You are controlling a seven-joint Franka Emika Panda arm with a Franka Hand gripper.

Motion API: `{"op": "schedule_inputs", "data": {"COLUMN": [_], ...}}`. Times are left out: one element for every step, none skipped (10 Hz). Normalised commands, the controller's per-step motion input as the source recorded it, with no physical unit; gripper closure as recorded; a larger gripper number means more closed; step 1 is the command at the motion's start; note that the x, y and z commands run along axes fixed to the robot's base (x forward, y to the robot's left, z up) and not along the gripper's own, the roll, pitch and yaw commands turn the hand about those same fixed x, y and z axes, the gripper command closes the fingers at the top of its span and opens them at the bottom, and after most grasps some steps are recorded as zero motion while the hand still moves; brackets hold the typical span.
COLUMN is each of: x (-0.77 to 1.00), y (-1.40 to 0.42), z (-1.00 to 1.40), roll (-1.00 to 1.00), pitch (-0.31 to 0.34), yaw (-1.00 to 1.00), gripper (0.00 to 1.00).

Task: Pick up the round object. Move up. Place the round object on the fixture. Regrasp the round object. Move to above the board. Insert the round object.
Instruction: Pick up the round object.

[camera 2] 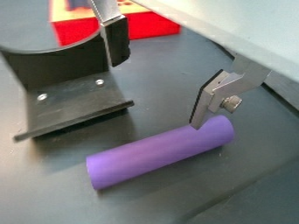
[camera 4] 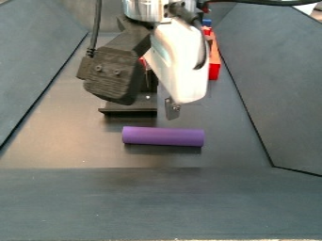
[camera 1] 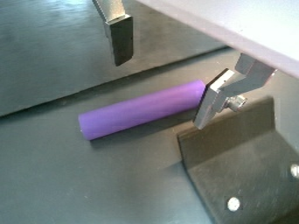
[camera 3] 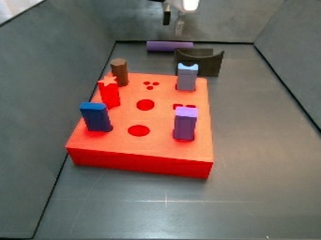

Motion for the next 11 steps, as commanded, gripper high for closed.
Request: {"op": "schedule_inputs", "data": {"x": [0.00, 0.00, 0.00, -0.09, -0.16, -0.17, -0.28, -0.30, -0.40, -0.46, -0.49], "y": [0.34, 0.62, 0.63, 0.11, -0.03, -0.04, 0.08, 0.11, 0.03, 0.00, 0.03], "z": [-0.67, -0.99, -1.00, -0.66, -0.51, -0.44, -0.39, -0.38, -0.29, -0.25, -0.26], "roll": [-0.22, -0.07, -0.05, -0.18, -0.23, -0.25, -0.25, -0.24, -0.30, -0.34, -0.33], "pitch": [0.037, 0.000, 0.000, -0.116, -0.187, -0.219, -0.284, -0.310, -0.334, -0.327, -0.303], "yaw": [-0.46, -0.32, -0.32, -0.66, -0.84, -0.82, -0.51, -0.44, -0.46, -0.43, -0.21], "gripper": [0.00, 0.00, 0.00, 0.00, 0.00, 0.00, 0.00, 0.00, 0.00, 0.00, 0.00]}}
